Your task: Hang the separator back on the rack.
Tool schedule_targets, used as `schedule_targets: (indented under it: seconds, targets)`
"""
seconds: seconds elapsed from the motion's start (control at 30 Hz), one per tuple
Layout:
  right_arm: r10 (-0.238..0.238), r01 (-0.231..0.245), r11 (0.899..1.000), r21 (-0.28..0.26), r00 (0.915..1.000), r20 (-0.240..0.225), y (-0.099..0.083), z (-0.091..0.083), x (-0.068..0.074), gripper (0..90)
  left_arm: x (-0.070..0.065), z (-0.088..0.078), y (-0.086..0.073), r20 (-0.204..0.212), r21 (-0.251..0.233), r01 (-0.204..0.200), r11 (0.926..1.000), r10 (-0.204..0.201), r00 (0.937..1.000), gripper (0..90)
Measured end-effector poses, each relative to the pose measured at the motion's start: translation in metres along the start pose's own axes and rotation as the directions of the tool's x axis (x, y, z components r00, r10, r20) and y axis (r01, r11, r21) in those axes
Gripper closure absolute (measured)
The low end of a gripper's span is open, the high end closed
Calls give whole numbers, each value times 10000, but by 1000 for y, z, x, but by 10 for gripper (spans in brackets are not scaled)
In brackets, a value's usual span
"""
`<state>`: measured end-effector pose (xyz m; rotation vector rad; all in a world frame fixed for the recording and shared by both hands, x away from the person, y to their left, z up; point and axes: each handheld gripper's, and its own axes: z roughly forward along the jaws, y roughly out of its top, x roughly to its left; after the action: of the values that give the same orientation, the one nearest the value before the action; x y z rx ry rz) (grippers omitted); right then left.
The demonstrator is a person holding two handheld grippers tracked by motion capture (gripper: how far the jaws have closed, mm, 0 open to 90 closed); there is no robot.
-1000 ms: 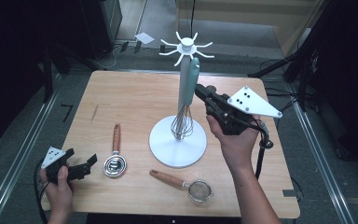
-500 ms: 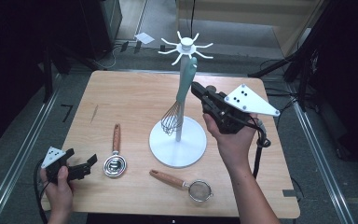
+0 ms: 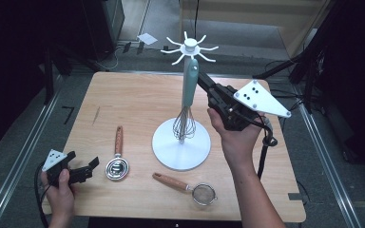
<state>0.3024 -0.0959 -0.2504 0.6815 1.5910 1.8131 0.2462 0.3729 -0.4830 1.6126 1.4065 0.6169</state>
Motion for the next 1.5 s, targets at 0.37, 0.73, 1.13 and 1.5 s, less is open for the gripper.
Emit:
schedule_targets:
  seconds: [0.37,0.73,1.13,1.5]
  targets:
    - [-216,223,9997,127,9987,-472,1,5,17,900,0,0,0,-27,-15,-17,10000,17,10000,0]
    - [-378,411,9984,380,9958,-830,-3,11,27,900,0,0,0,-9,-3,-7,10000,7,10000,0]
    - [-651,694,9956,635,9956,-675,-14,-4,18,806,-1,0,0,-36,-11,-65,10000,65,10000,0]
    - [-530,570,9868,1514,9981,-307,-46,-26,-2,631,-1,0,0,-76,53,-131,9999,131,9999,0]
